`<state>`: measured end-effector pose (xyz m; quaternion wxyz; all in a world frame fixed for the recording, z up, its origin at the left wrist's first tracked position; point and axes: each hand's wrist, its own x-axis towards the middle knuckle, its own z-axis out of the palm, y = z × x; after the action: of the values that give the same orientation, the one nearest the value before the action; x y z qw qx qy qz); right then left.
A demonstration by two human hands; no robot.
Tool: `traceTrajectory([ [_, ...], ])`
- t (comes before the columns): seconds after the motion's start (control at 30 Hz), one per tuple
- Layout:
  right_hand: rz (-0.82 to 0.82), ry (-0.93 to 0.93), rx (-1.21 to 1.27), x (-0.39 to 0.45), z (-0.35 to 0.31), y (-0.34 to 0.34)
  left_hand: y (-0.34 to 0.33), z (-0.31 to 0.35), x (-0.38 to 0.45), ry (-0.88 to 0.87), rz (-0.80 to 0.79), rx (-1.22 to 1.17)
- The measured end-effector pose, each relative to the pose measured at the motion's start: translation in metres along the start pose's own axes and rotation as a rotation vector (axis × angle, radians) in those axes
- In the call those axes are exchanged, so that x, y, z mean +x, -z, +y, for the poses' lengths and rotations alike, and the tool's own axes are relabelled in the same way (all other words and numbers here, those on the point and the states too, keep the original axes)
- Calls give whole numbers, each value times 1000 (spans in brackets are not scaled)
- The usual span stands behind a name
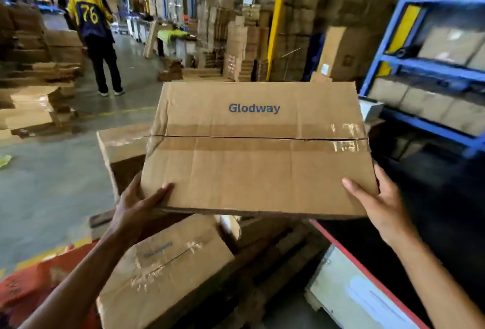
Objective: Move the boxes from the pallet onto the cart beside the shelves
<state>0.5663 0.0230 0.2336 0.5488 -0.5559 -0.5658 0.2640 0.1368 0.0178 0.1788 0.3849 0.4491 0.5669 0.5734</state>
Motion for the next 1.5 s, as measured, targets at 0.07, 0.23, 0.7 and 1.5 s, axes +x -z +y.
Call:
traceTrajectory([
  [0.07,115,-10,-31,-7,8,56,-59,15,9,-10,-132,-24],
  [0.23,354,-80,-80,-29,50,192,-230,31,16,-62,-360,-34],
  [0.7,640,-510,-68,-34,195,412,-584,-1,11,63,-847,190],
  [1.5,766,-790,-195,157,325,510,-855,-37,138,131,-844,293],
])
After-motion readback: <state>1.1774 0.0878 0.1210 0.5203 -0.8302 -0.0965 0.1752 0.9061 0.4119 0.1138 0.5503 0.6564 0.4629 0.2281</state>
